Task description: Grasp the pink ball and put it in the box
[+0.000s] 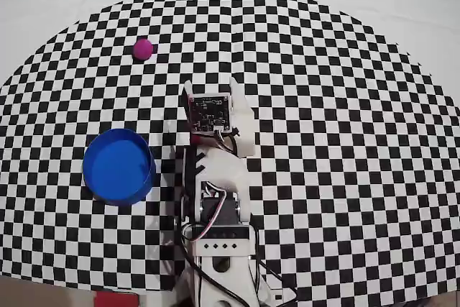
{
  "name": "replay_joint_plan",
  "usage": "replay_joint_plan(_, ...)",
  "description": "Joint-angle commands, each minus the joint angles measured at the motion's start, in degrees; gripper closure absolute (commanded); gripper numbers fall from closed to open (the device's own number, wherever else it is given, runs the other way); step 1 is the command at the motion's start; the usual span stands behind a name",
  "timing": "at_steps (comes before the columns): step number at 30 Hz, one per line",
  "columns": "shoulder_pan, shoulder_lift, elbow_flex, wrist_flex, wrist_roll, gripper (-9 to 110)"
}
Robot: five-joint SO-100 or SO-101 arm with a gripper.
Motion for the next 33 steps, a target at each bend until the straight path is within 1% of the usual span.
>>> replay_joint_plan(1, -0.79, -0.35, 0.44, -1.14, -0.62, 77)
replay_joint_plan(10, -1.93, -0.44, 0.44, -1.49, -0.62, 77)
replay_joint_plan(33, -9.49, -2.29, 0.44, -1.58, -0.26, 77)
